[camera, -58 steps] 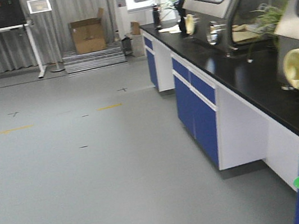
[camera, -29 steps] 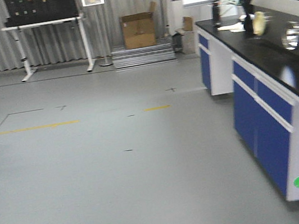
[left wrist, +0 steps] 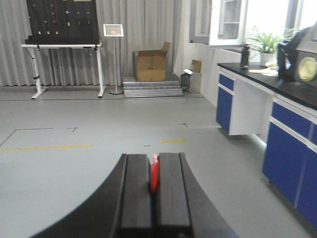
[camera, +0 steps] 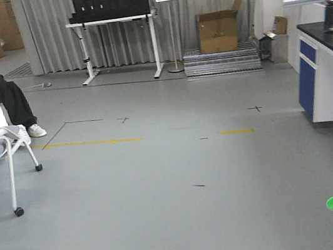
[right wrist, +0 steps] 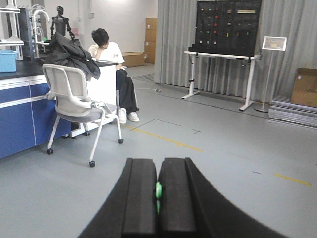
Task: Sort red and green spoons into left cabinet
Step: 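Drive the base across the room to the white cabinet holding both spoons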
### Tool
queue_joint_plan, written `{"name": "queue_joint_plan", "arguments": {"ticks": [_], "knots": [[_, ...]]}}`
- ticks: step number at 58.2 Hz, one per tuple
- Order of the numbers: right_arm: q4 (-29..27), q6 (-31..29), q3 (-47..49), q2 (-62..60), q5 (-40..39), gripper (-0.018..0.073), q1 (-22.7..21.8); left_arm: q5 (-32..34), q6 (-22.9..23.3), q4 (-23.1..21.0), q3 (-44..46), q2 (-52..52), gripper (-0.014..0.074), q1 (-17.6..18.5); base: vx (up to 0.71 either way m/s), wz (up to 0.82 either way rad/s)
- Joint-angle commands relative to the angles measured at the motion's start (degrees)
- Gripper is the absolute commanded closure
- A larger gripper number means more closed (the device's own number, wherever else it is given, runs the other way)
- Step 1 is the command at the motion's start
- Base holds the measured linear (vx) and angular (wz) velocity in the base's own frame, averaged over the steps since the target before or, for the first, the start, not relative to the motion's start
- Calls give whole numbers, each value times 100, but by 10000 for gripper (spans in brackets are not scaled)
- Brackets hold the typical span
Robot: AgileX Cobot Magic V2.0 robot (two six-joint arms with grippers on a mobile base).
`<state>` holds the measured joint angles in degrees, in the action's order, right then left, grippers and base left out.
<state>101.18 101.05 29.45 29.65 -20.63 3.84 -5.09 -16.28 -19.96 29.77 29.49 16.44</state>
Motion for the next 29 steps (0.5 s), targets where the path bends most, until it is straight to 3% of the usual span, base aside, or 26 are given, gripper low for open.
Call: {"name": "queue_joint_plan", "arguments": {"ticks": [1, 29], "knots": [[96, -17, 173, 29, 192, 564, -32, 420, 7, -28, 125, 18, 596, 26, 61, 20], [96, -17, 173, 29, 183, 564, -32, 420, 7, -28, 125, 15, 596, 26, 64, 1]]}}
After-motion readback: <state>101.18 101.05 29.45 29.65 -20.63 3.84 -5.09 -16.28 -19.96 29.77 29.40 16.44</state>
